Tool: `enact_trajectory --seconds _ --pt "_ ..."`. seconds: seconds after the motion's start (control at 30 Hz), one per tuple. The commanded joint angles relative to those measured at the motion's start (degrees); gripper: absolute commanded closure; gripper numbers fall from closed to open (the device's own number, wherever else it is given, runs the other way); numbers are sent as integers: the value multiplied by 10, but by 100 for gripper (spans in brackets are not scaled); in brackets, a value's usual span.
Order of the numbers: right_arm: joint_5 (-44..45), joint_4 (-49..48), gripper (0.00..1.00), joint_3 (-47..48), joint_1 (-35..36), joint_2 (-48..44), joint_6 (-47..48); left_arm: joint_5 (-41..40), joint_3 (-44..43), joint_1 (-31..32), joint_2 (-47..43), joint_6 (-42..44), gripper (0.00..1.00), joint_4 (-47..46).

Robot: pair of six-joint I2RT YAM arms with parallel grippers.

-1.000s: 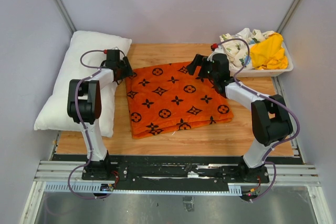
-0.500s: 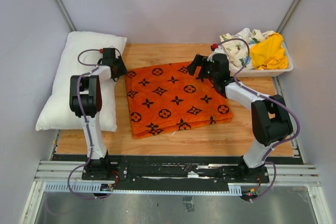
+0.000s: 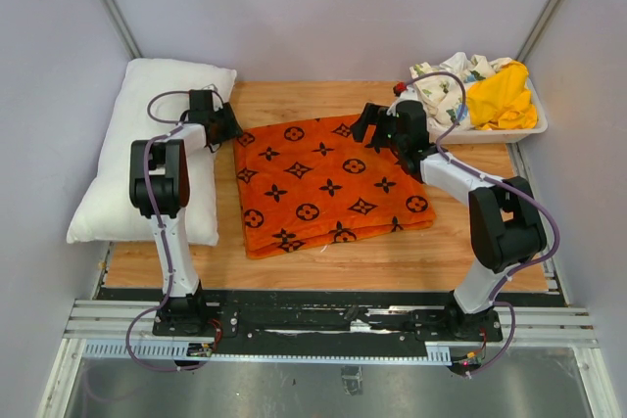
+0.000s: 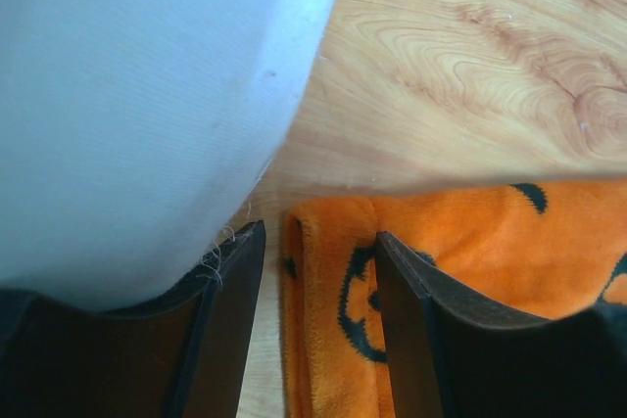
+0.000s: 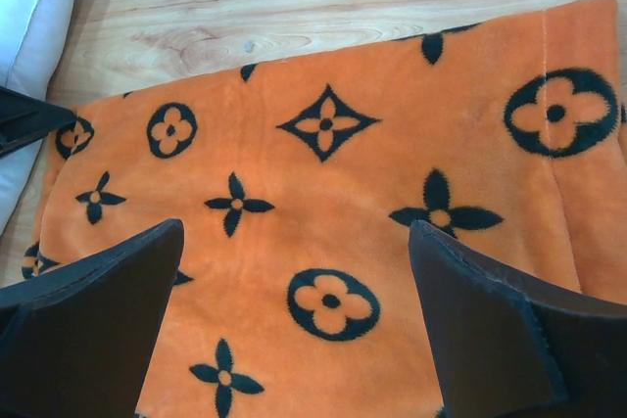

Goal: Remove the pillowcase from the pillow
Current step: Fold the pillowcase at the center of the board.

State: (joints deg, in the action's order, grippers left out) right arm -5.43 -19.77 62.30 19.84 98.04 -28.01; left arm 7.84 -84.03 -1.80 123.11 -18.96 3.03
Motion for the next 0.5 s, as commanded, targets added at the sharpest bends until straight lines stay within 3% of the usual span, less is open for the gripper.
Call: enact_trajectory --seconds 0.0,0.23,0.4,0.47 --pt "15 6 2 25 -9 4 12 34 22 -9 22 9 47 34" --pt "39 29 1 73 -25 33 34 30 -2 -9 39 9 66 59" --pt "97 230 2 264 -18 133 147 -1 -16 -10 26 10 97 74" --pt "118 289 2 340 -20 185 179 -11 -25 -12 20 12 100 82"
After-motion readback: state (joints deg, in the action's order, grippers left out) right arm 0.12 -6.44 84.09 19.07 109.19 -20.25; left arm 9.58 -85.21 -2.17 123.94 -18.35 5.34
